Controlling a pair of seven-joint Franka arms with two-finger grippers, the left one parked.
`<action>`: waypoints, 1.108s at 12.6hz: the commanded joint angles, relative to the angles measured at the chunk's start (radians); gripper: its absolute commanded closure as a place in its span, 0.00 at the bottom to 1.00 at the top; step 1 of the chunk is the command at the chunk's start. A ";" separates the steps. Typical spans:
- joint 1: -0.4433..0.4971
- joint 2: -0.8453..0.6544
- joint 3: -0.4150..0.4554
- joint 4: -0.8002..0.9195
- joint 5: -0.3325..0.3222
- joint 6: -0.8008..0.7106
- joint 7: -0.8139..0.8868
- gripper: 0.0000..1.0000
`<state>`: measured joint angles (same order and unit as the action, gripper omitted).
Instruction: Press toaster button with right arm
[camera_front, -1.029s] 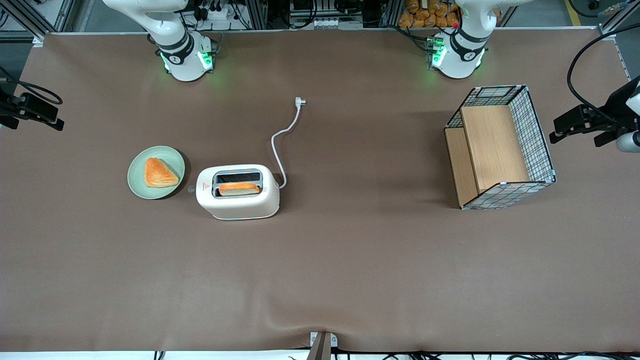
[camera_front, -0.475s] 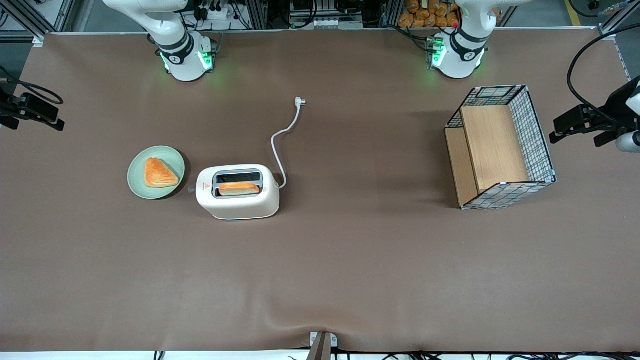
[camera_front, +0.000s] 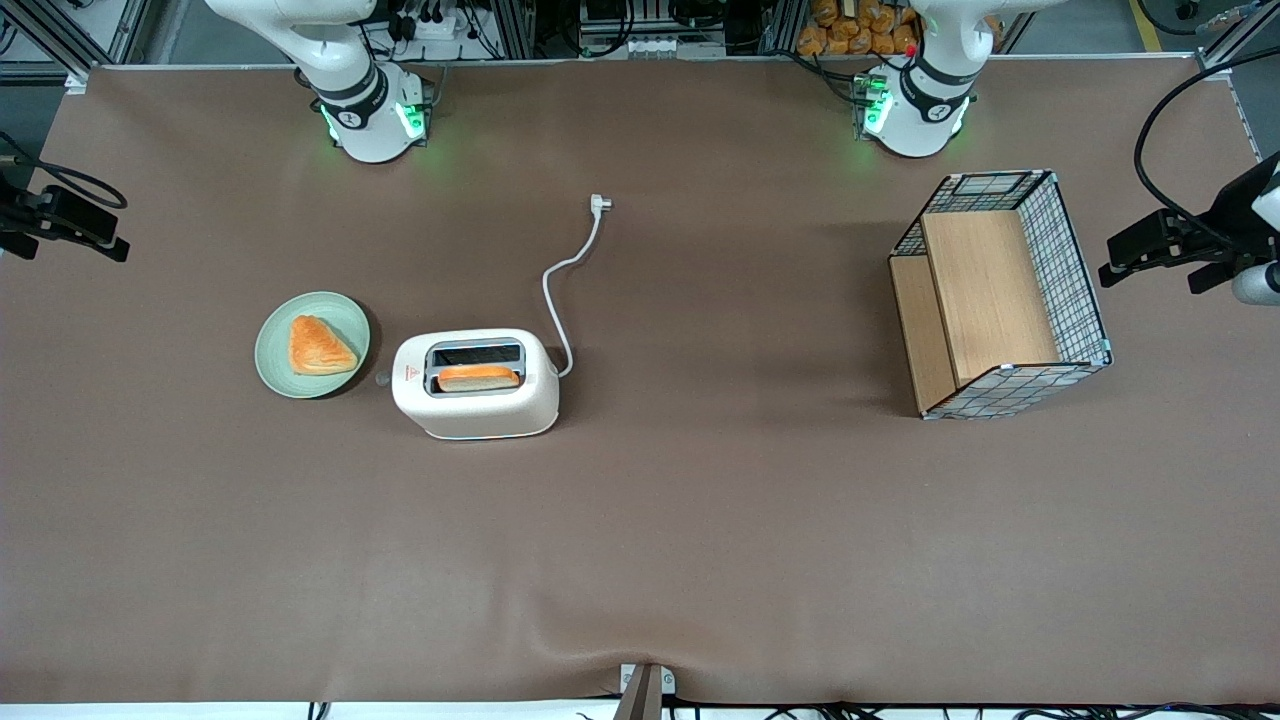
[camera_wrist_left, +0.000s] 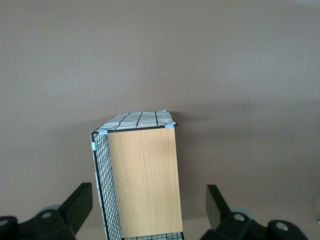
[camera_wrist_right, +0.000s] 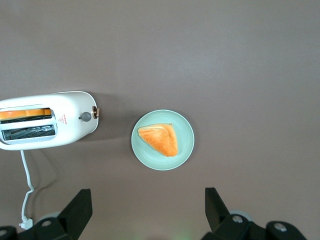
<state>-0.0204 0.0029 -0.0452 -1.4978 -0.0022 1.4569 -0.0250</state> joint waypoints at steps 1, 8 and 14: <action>0.010 0.009 -0.001 0.030 -0.019 -0.017 0.016 0.00; 0.017 0.009 -0.001 0.031 -0.019 -0.013 0.008 0.00; 0.037 0.009 -0.004 0.031 -0.022 -0.013 0.010 0.00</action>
<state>0.0042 0.0029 -0.0433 -1.4915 -0.0022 1.4570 -0.0250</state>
